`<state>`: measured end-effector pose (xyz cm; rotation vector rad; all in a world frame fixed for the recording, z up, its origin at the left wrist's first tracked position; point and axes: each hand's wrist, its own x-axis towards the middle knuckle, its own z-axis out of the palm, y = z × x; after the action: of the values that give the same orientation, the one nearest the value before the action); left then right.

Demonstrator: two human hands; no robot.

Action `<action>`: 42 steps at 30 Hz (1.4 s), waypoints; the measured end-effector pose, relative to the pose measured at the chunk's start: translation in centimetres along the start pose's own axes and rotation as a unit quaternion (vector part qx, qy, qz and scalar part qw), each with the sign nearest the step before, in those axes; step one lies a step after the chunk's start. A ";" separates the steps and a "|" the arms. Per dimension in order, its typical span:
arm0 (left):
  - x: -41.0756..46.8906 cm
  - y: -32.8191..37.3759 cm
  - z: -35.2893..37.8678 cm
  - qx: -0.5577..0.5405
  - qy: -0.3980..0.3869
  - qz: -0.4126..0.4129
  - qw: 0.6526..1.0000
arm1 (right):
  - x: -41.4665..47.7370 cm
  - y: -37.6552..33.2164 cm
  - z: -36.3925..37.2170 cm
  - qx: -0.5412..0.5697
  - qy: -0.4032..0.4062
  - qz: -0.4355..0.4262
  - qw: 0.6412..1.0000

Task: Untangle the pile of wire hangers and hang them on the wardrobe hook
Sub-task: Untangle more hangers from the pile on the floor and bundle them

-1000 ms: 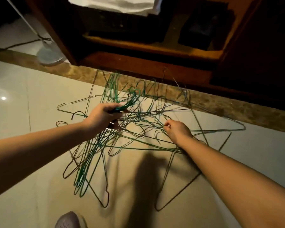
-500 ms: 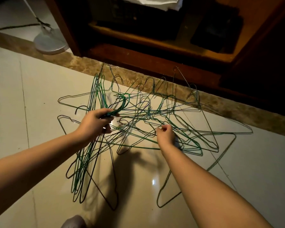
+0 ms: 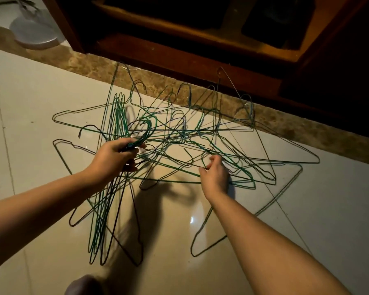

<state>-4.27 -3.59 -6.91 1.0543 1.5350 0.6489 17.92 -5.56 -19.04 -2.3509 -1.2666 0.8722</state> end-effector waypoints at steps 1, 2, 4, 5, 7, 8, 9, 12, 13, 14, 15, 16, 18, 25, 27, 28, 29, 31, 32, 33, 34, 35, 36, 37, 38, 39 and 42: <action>-0.1 -0.1 0.2 0.003 -0.002 -0.003 1.000 | 0.0 0.5 0.0 -0.040 0.000 -0.020 0.999; -0.1 -0.1 0.5 0.003 -0.005 -0.006 1.000 | 0.1 0.8 -0.1 -0.068 0.000 -0.035 0.997; -0.4 0.2 0.9 0.005 -0.013 0.003 1.000 | 0.2 1.1 -0.4 -0.093 0.012 -0.051 0.994; -0.6 0.3 1.1 0.007 -0.016 0.012 1.000 | 0.1 1.1 -0.6 -0.099 0.023 -0.053 0.993; -1.0 0.6 1.4 0.004 -0.016 0.022 1.000 | -0.4 1.2 -1.2 -0.095 0.040 -0.046 0.994; -1.2 0.6 1.6 0.002 -0.014 0.025 1.000 | -0.7 1.4 -1.6 -0.084 0.041 -0.040 0.995; -1.3 0.7 1.8 0.004 -0.011 0.028 1.000 | -1.1 1.6 -1.9 -0.066 0.038 -0.029 0.997; -1.7 0.9 2.7 -0.003 -0.009 0.037 0.999 | -2.7 2.9 -2.8 -0.034 0.035 -0.014 0.999; -1.9 1.1 3.2 -0.008 -0.013 0.043 0.999 | -3.1 3.5 -3.0 -0.034 0.044 -0.022 0.998; -2.1 1.3 3.5 -0.012 -0.020 0.050 0.998 | -3.4 4.2 -3.2 -0.035 0.055 -0.036 0.997; -2.2 1.5 3.9 -0.013 -0.030 0.055 0.998 | -3.8 4.8 -3.5 -0.041 0.065 -0.050 0.996; -2.4 1.7 4.2 -0.011 -0.042 0.060 0.997 | -4.0 5.3 -3.8 -0.052 0.066 -0.065 0.994; -2.6 2.0 4.7 -0.004 -0.064 0.069 0.996 | -4.2 6.2 -4.4 -0.086 0.056 -0.083 0.991; -3.4 2.2 6.2 0.006 -0.079 0.073 0.994 | -2.3 9.9 -7.6 -0.210 0.032 -0.044 0.976; -3.4 2.0 6.5 0.011 -0.089 0.065 0.994 | -1.5 10.4 -8.2 -0.226 0.015 -0.058 0.972; -3.3 1.9 6.6 0.015 -0.091 0.062 0.994 | -1.1 10.4 -8.4 -0.224 0.013 -0.067 0.972; -3.2 1.8 6.8 0.019 -0.092 0.061 0.994 | -0.8 10.4 -8.4 -0.220 0.012 -0.074 0.973; -3.1 1.5 7.1 0.025 -0.088 0.056 0.994 | -0.3 10.4 -8.5 -0.215 0.007 -0.091 0.972; -3.1 1.4 7.3 0.024 -0.085 0.053 0.995 | -0.2 10.4 -8.6 -0.214 0.006 -0.102 0.971; -3.1 1.4 7.4 0.022 -0.081 0.052 0.995 | -0.1 10.5 -8.7 -0.213 0.008 -0.113 0.971; -3.1 1.3 7.5 0.025 -0.077 0.053 0.995 | -0.1 10.6 -8.8 -0.213 0.013 -0.123 0.969; -3.0 1.3 7.6 0.030 -0.075 0.055 0.995 | 0.0 10.7 -8.9 -0.218 0.020 -0.135 0.966; -2.9 1.2 7.6 0.035 -0.073 0.057 0.995 | 0.0 10.7 -8.9 -0.230 0.027 -0.147 0.962; -2.8 1.2 7.6 0.039 -0.071 0.058 0.995 | 0.0 10.7 -9.0 -0.242 0.033 -0.156 0.957; -2.7 1.1 7.6 0.043 -0.069 0.060 0.995 | 0.1 10.7 -9.2 -0.250 0.037 -0.161 0.954; -2.6 1.1 7.5 0.045 -0.068 0.062 0.995 | 0.1 10.6 -9.4 -0.254 0.038 -0.164 0.952; -2.5 1.0 7.6 0.050 -0.073 0.065 0.994 | -0.1 10.2 -10.3 -0.273 0.024 -0.180 0.945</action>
<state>3.27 -6.39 -6.65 1.2582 1.3914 0.5760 31.06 -11.28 -16.73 -2.3669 -2.0408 0.3712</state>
